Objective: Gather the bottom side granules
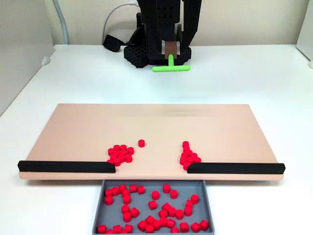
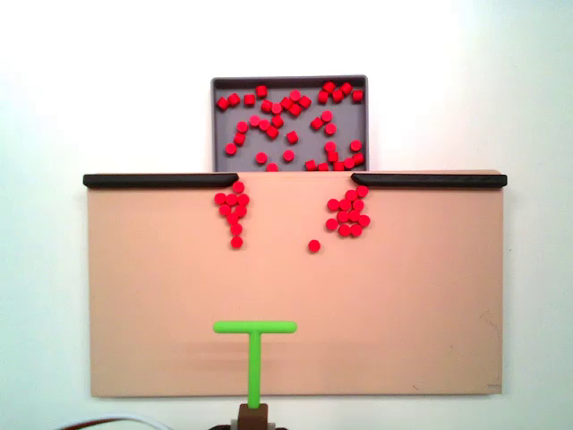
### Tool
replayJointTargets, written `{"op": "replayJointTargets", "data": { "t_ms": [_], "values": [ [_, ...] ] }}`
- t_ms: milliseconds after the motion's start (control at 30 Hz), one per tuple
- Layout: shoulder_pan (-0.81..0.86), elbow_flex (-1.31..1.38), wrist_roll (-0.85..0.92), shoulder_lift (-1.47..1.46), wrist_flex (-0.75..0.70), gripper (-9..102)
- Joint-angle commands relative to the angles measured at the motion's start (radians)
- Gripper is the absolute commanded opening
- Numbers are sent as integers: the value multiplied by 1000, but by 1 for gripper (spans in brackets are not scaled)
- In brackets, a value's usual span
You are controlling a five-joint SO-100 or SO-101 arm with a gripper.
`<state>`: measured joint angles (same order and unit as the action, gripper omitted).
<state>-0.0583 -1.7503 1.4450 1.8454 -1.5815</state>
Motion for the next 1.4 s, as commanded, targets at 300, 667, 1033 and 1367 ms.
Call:
{"op": "replayJointTargets", "data": {
  "t_ms": [300, 667, 1033, 1367],
  "values": [
    [18, 15, 3, 15, 5, 0],
    [29, 15, 32, 2, 3, 0],
    [55, 0, 75, -80, 3, 0],
    [120, 0, 156, -209, 6, 0]
  ]
}}
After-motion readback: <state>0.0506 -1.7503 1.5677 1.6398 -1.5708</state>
